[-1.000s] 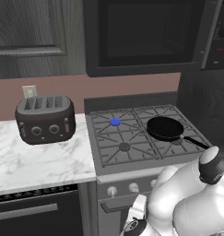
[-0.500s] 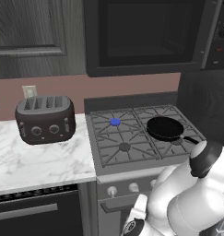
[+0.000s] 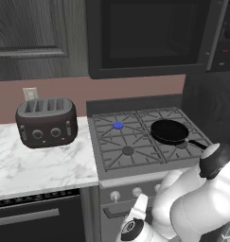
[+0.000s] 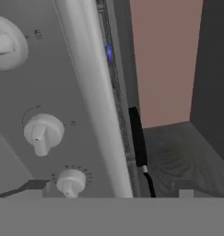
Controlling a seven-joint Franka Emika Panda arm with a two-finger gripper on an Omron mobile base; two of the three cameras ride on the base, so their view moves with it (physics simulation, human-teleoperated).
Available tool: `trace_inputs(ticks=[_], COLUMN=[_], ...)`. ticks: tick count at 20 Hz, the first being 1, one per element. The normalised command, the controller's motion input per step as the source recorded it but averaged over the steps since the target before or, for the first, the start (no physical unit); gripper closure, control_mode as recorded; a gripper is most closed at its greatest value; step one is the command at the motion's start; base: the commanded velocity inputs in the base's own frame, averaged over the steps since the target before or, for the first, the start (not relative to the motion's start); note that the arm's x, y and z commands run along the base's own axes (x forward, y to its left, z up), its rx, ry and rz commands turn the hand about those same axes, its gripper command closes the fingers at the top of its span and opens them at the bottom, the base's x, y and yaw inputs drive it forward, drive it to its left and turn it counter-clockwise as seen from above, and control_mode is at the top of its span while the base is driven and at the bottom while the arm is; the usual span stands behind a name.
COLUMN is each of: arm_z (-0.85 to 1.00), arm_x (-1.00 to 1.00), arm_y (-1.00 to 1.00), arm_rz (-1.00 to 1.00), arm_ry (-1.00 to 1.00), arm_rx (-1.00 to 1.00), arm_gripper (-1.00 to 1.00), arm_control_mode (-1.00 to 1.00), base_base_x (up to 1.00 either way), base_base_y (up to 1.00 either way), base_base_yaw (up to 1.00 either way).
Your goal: Turn off the rear left burner of the stove.
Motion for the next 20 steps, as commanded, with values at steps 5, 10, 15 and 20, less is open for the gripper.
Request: trace_inputs(ticks=[5,10,15,20], arm_z=[0.00,0.00,0.00,0.00], arm_x=[0.36,0.54,0.73,0.80], arm_y=[-0.54,-0.62,-0.59,-0.59], arm_rz=[0.11,0.09,0.04,0.00], arm_ry=[0.00,0.01,0.07,0.10], arm_rx=[0.06,0.05,0.05,0.04], arm_gripper=[-1.00,-1.00,-1.00,-1.00], arm_control_mode=[-1.00,-1.00,-1.00,-1.00], base_base_x=[0.00,0.00,0.00,0.00], base_base_y=[0.00,0.00,0.00,0.00], base_base_yaw=[0.00,0.00,0.00,0.00])
